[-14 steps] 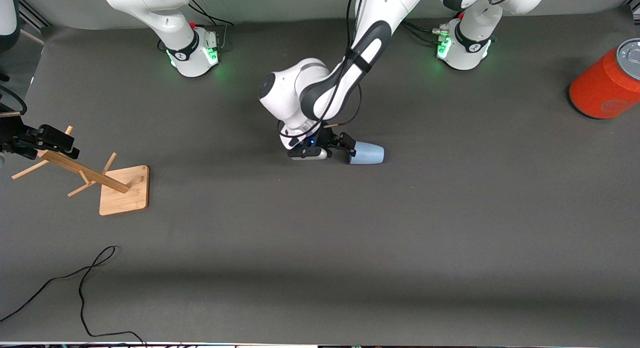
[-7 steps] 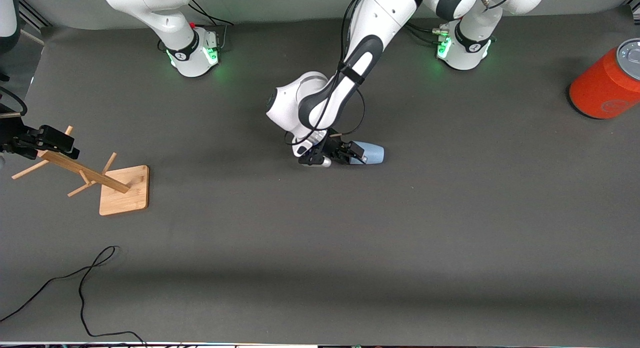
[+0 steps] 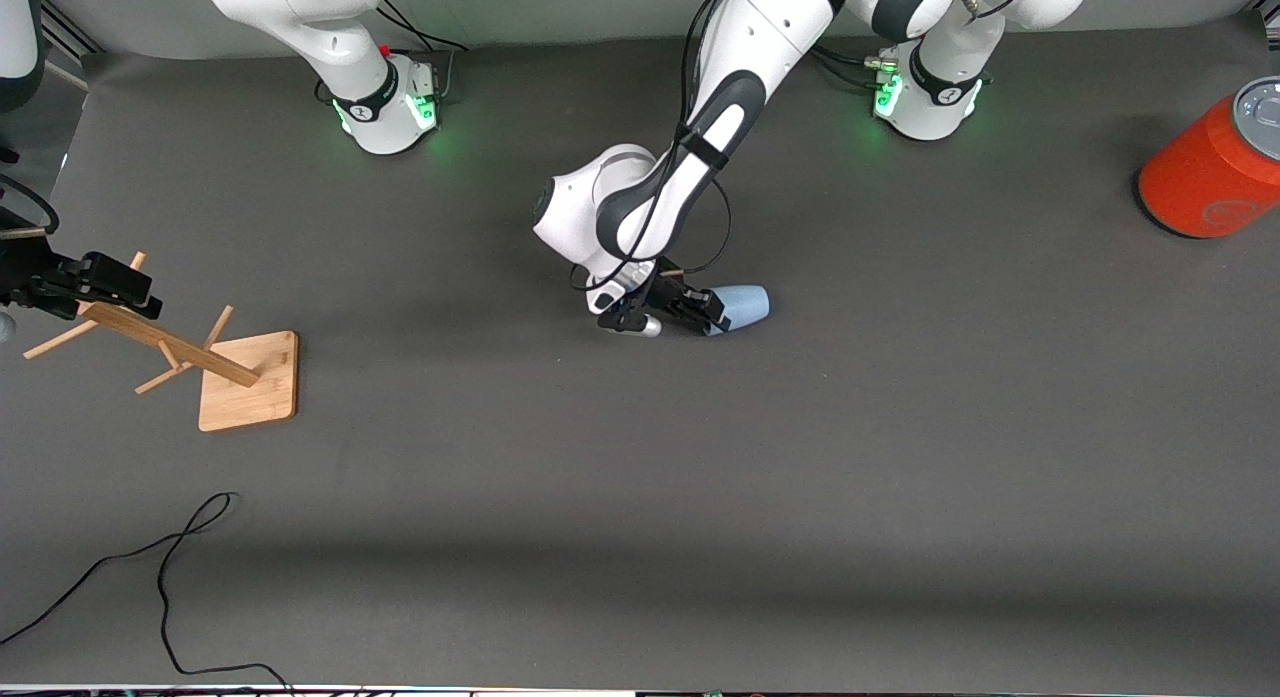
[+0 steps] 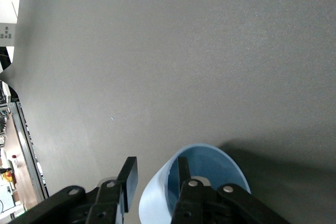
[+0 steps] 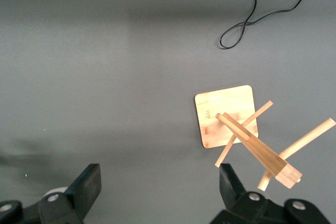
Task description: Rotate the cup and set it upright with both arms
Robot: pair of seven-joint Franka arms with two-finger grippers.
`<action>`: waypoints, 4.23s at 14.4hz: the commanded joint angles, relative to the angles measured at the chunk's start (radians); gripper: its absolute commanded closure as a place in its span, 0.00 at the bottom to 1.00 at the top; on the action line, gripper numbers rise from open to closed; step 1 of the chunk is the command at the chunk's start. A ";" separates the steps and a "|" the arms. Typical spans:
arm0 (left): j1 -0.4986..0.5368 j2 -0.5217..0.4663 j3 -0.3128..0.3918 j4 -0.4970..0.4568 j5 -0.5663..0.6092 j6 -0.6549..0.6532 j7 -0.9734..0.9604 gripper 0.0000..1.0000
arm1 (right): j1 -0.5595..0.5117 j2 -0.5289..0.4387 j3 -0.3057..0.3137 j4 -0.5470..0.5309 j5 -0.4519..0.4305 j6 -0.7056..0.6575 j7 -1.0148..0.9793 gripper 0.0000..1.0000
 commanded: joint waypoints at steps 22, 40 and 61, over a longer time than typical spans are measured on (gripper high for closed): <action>0.428 -0.517 0.047 0.074 -0.553 0.137 0.238 1.00 | 0.018 -0.010 -0.009 -0.008 -0.004 -0.001 -0.010 0.00; 0.262 -0.367 0.041 -0.400 0.119 0.895 -0.599 1.00 | 0.016 -0.010 -0.009 -0.008 -0.004 0.002 -0.009 0.00; 0.248 -0.317 0.038 -0.398 0.461 0.899 -0.921 0.00 | 0.016 -0.010 -0.011 -0.008 -0.002 0.004 -0.010 0.00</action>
